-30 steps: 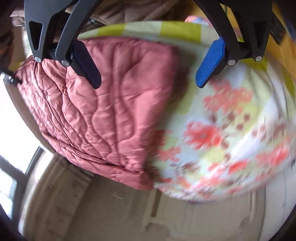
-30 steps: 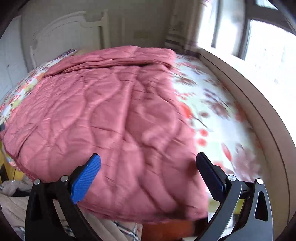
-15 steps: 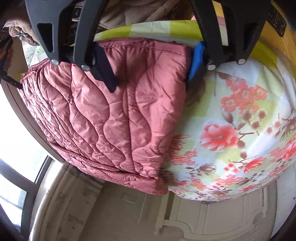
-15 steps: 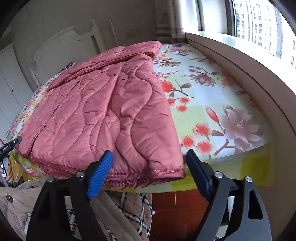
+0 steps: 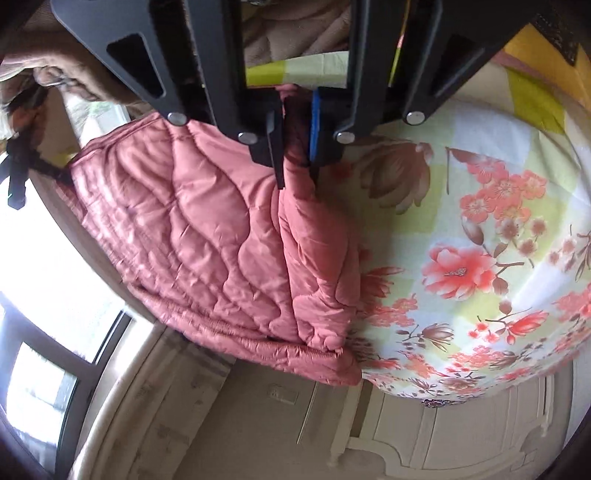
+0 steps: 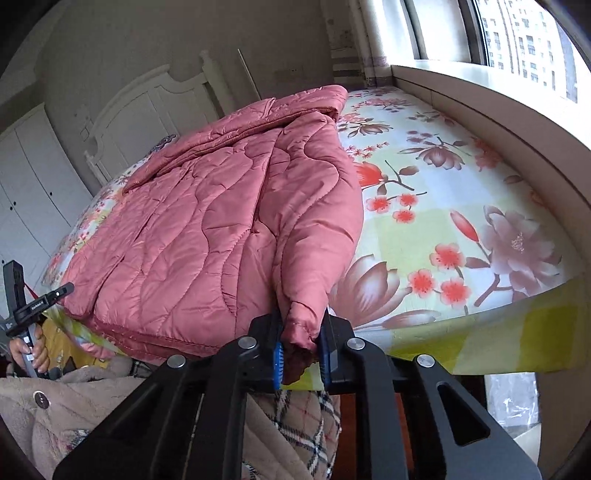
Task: Fold large clothes
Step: 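Lift the folded jacket with both grippers and carry it off the comforter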
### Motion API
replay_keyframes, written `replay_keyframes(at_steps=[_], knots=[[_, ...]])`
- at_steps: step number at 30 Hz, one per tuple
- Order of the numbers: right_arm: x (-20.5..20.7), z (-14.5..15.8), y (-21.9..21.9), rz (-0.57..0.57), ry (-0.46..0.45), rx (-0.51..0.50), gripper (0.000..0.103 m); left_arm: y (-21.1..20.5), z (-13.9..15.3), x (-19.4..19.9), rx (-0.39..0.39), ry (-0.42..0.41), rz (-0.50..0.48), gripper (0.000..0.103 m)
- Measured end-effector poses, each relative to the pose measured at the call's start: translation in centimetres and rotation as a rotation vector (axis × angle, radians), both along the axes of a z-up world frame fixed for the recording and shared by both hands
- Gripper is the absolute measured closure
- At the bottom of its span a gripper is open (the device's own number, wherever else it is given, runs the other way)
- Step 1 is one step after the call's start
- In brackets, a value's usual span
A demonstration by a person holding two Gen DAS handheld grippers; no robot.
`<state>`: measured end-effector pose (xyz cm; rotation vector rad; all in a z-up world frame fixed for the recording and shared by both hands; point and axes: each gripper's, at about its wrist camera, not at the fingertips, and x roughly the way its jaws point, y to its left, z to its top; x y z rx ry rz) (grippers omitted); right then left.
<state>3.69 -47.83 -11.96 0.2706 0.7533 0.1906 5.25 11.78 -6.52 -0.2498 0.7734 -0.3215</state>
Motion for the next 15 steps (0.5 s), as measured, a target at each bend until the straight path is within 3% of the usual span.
replay_keyframes(at_steps=[6, 9, 12, 15], knots=[[-4.8, 3.8, 0.1, 0.127, -0.057, 0.076, 0.087, 3.6, 4.2, -5.9, -0.185, -0.07, -0.007, 0.095], [-10.0, 6.8, 0.5, 0.206, -0.152, 0.081, 0.087, 6.1, 6.3, -10.2, -0.304, -0.148, 0.001, 0.097], [-13.5, 9.5, 0.4, 0.195, -0.251, 0.066, 0.087, 9.0, 8.4, -12.9, -0.457, -0.255, 0.017, 0.098], [-14.9, 13.5, 0.4, 0.184, -0.383, 0.055, 0.089, 9.0, 10.3, -12.5, -0.447, -0.33, 0.006, 0.098]])
